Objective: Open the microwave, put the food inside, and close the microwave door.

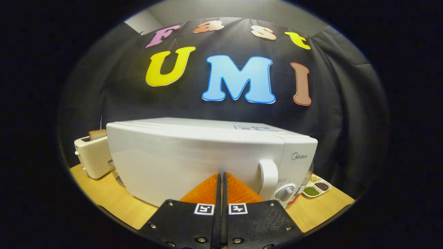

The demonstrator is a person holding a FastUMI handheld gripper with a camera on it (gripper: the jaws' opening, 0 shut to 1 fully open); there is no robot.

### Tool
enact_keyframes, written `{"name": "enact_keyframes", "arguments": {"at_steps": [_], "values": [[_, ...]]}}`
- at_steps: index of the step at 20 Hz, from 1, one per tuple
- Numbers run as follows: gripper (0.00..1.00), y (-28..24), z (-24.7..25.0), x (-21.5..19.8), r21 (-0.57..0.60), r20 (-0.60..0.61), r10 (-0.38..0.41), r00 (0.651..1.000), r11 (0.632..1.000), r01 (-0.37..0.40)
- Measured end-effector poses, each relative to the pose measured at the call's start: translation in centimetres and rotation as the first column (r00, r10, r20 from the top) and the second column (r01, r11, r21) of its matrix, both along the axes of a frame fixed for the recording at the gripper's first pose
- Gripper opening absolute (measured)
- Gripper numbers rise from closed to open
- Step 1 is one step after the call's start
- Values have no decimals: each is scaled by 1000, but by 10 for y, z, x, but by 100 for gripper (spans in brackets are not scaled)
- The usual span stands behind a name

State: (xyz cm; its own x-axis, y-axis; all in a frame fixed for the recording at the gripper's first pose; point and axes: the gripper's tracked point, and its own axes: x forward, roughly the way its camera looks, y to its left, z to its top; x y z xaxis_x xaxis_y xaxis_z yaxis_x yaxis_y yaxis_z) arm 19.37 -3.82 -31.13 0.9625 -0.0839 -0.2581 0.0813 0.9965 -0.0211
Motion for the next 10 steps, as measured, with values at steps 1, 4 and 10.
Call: {"name": "enact_keyframes", "arguments": {"at_steps": [1, 4, 10], "values": [[6, 1, -1, 2, -46, 0, -13, 1000, 999, 13], [7, 0, -2, 1, -114, 24, -28, 999, 993, 31], [7, 7, -1, -25, 13, -88, -12, 996, 1000, 13]]}}
